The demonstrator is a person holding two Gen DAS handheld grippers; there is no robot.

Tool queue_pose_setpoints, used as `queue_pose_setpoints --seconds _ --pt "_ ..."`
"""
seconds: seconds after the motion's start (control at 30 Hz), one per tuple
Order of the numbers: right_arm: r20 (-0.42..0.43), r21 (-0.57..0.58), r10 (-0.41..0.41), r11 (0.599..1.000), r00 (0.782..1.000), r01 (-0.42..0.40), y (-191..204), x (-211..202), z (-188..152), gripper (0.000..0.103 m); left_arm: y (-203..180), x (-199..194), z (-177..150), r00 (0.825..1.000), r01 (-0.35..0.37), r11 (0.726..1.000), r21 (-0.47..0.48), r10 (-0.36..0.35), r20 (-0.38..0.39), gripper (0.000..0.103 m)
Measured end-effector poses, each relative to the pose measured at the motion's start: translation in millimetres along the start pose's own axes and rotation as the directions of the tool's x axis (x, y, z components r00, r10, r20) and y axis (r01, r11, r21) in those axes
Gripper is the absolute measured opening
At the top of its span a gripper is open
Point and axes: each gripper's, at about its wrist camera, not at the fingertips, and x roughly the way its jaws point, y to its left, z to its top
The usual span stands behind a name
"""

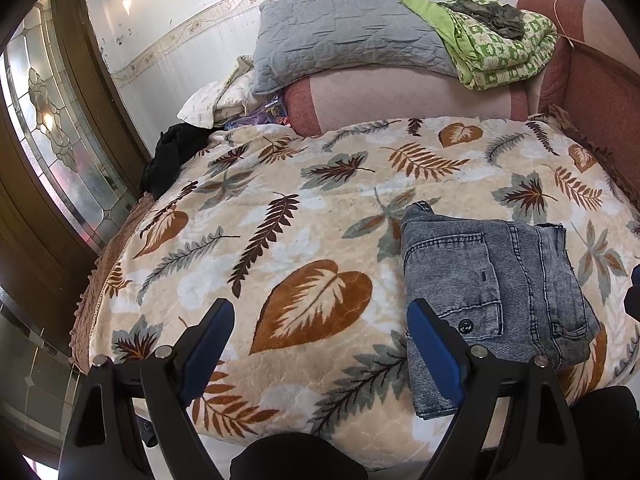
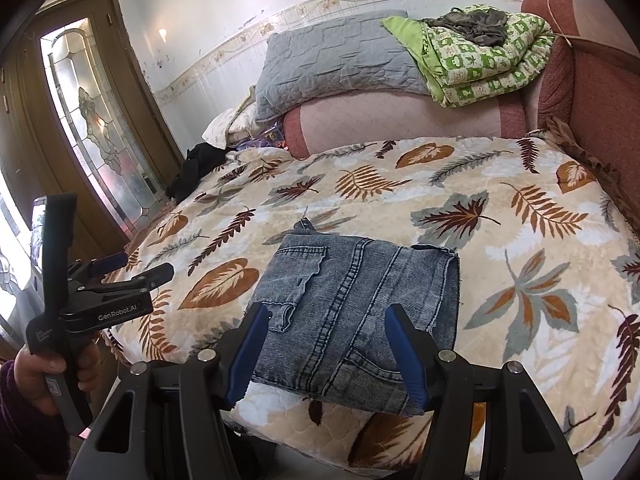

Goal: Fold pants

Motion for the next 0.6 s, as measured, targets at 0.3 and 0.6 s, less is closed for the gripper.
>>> queue_pose_setpoints --seconds 0.3,0.6 --pt "-0.011 -0.012 -0.009 1.0 1.0 0.009 2.6 2.5 -0.3 0.064 0.2 0.0 -0.3 1.0 0.002 1.0 0.001 -0.002 0.0 0.088" --pt "-0.02 -0.01 -0.01 1.0 1.0 0.009 2.8 4.6 -1.7 0.064 0.1 1.0 -1.1 1.0 0.003 1.0 0.0 -0.003 -0.003 0.089"
